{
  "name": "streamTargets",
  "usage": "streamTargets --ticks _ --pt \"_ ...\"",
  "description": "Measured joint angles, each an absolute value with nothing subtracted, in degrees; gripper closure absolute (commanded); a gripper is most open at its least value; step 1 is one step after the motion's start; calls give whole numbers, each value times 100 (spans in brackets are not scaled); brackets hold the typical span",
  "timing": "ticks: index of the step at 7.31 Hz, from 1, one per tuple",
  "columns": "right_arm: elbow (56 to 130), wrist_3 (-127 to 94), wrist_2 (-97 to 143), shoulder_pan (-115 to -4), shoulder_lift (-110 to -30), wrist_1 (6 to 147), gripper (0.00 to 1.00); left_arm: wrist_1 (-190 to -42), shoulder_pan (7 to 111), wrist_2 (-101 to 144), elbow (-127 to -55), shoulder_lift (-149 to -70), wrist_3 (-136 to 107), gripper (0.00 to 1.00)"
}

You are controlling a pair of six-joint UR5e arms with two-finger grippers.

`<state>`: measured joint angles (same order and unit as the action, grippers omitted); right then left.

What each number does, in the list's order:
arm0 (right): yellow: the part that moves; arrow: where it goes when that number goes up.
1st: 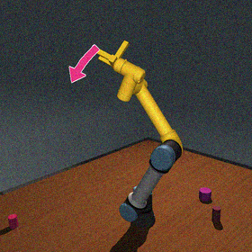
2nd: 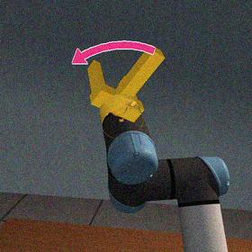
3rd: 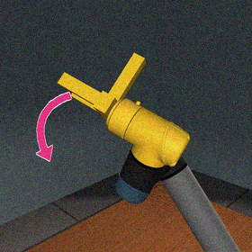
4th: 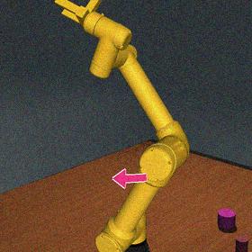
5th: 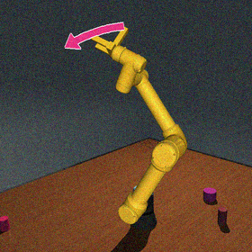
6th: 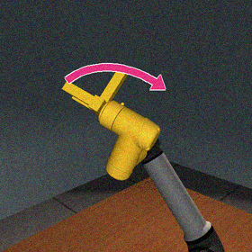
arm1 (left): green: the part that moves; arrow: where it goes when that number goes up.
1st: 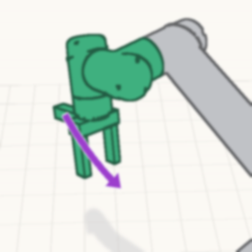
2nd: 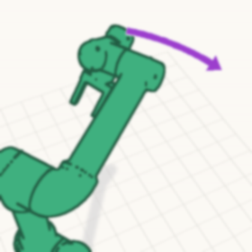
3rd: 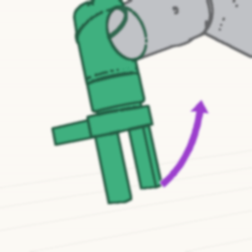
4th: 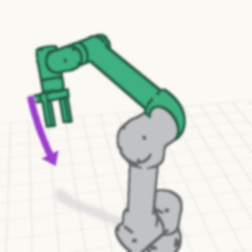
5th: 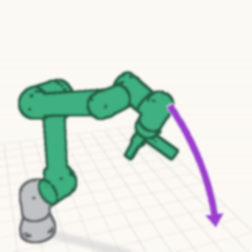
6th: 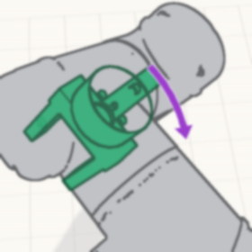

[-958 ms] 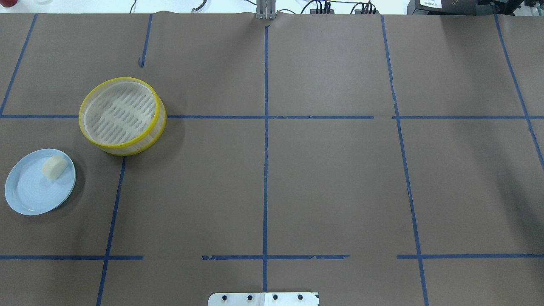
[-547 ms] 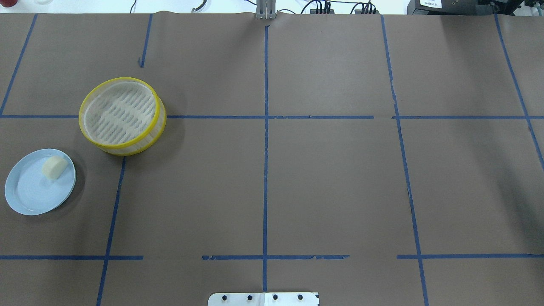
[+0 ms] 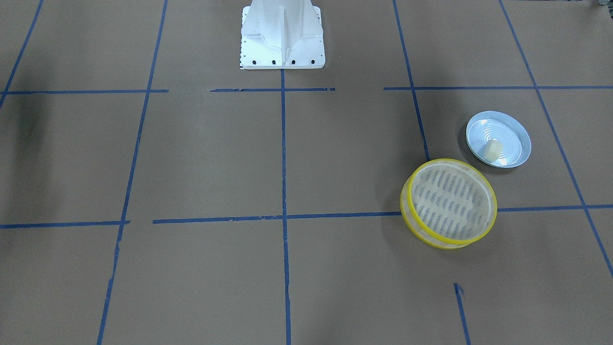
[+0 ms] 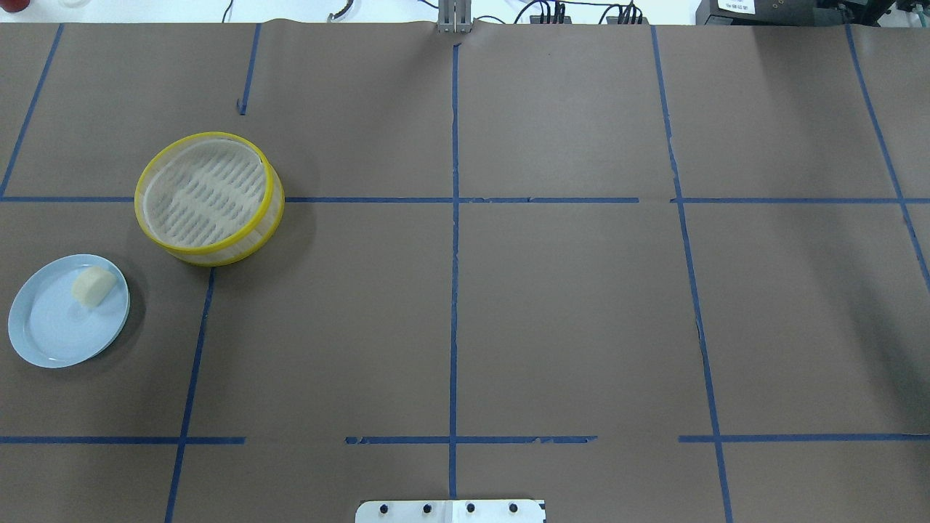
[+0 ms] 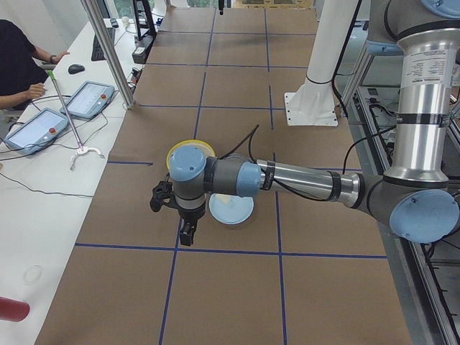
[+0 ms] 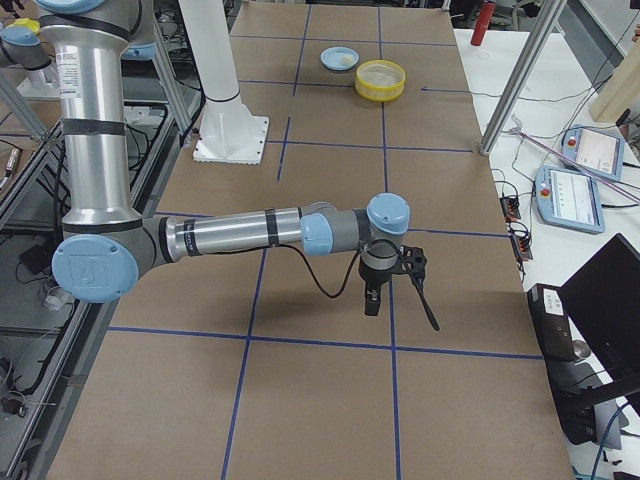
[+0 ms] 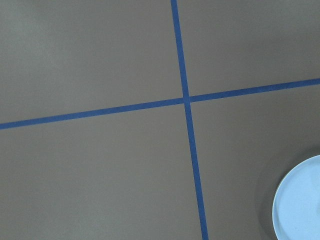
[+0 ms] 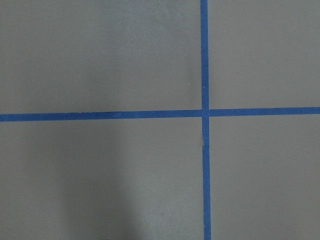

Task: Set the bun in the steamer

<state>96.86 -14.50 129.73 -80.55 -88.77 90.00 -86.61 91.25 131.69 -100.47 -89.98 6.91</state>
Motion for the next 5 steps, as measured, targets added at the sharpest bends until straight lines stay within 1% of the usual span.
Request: streamTargets --ticks 2,5 --pt "9686 -1450 12973 -8057 -8877 9000 0 -8716 9038 13205 -10373 -9015 374 0" --pt "9686 -1450 12973 -8059 -8877 9000 0 -9086 8096 13122 -10881 -9008 -978 0"
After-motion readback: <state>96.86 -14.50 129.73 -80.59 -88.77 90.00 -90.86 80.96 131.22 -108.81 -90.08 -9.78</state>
